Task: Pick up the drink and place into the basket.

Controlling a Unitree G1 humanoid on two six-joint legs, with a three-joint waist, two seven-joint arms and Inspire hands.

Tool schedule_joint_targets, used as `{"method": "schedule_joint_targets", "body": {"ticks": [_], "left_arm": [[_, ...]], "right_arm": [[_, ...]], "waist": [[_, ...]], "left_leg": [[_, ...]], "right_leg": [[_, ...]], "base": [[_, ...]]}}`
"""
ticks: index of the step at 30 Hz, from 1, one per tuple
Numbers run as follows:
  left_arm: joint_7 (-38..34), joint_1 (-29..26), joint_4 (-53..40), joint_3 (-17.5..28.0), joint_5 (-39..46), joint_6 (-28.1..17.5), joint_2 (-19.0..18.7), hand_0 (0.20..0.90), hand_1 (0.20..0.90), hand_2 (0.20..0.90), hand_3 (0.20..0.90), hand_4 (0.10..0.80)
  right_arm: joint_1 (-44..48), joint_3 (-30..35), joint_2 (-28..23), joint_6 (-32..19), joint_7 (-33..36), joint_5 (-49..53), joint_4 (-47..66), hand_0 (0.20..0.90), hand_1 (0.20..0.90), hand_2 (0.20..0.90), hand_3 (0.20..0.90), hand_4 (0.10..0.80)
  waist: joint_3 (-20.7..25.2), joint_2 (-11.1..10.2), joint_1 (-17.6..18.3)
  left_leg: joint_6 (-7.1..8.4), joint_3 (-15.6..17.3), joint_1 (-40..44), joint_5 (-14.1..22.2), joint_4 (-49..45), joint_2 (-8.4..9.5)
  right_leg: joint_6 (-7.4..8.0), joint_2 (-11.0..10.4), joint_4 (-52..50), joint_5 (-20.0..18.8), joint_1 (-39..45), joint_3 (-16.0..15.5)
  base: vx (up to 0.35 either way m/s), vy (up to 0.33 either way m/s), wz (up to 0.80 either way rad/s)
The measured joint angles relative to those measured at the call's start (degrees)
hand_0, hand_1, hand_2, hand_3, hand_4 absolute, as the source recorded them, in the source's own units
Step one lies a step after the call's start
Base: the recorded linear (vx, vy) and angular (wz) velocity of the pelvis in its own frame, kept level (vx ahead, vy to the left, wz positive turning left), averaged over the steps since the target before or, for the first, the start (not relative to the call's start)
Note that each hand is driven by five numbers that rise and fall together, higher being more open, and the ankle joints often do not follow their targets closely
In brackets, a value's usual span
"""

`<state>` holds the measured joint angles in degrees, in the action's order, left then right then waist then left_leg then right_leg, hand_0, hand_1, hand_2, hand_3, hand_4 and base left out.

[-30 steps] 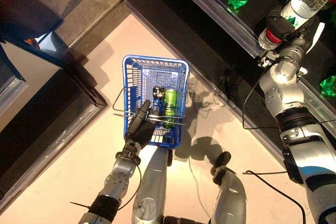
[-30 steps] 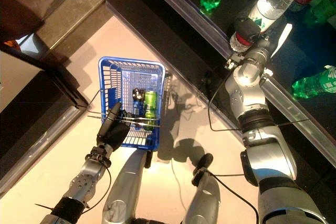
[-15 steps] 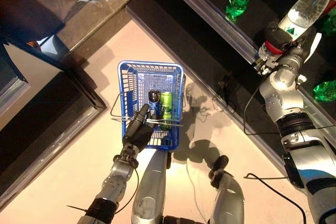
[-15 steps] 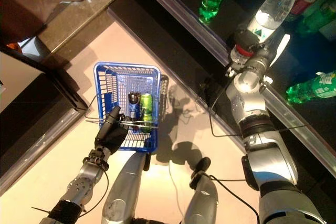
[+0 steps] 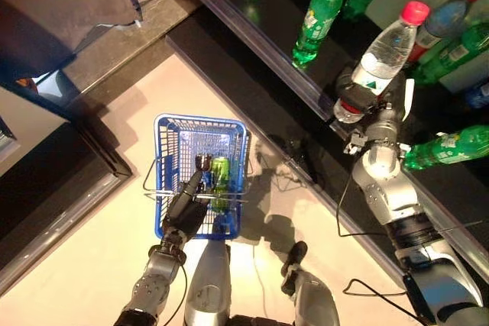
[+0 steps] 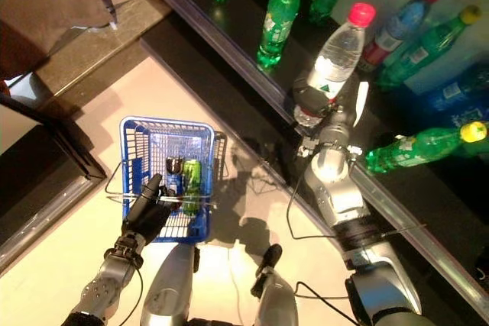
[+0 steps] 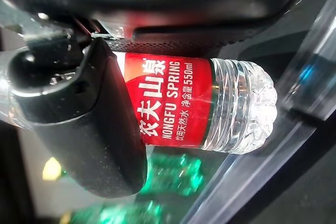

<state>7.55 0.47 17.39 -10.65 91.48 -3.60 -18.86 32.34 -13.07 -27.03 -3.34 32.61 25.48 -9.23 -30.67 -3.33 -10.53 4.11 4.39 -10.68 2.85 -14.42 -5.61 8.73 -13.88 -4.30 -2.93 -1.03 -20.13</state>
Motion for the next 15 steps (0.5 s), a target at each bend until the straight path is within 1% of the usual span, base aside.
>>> {"method": "schedule_joint_targets", "body": {"ticks": [6,9,13,15], "left_arm": [[-2.33,1.20,-2.34,0.08,-0.64,0.88,0.03,0.300,0.300,0.300,0.200,0.100],[-2.93,2.41,-5.38,-0.14,-1.82,2.52,-0.14,0.300,0.300,0.300,0.200,0.100],[-2.99,3.22,-10.94,-2.39,-2.31,4.92,-2.50,0.300,0.300,0.300,0.200,0.100],[-2.99,3.48,-13.06,-3.16,-2.26,6.09,-3.04,0.300,0.300,0.300,0.200,0.100]], "right_arm": [[-4.49,-1.54,0.52,2.95,-6.70,-1.89,10.96,0.300,0.300,0.300,0.200,0.100],[-8.89,-2.21,0.88,3.22,-11.05,-1.96,15.27,0.300,0.300,0.300,0.200,0.100],[-11.82,-5.43,2.20,4.03,-14.07,-1.88,15.31,0.300,0.300,0.300,0.200,0.100],[-13.36,-7.05,2.45,4.24,-15.36,-1.83,15.31,0.300,0.300,0.300,0.200,0.100]], "waist": [[0.64,-0.80,1.38],[0.90,-0.95,1.45],[1.66,-1.19,1.50],[1.67,-1.17,1.43]], "left_leg": [[0.38,1.59,7.25,-1.94,7.70,0.16],[0.45,2.06,10.25,-2.21,10.03,0.11],[0.49,2.55,12.01,-2.62,12.00,0.04],[0.50,2.71,13.47,-2.85,13.24,0.04]], "right_leg": [[-0.27,0.04,1.86,-0.19,3.65,0.25],[-0.32,0.20,2.95,-0.22,5.81,0.17],[-0.34,0.27,3.75,-0.24,6.78,0.14],[-0.34,0.27,3.90,-0.24,7.74,0.09]], "base": [[0.098,0.038,-0.08],[0.034,0.006,-0.05],[0.037,0.023,-0.04],[0.042,0.029,0.01]]}}
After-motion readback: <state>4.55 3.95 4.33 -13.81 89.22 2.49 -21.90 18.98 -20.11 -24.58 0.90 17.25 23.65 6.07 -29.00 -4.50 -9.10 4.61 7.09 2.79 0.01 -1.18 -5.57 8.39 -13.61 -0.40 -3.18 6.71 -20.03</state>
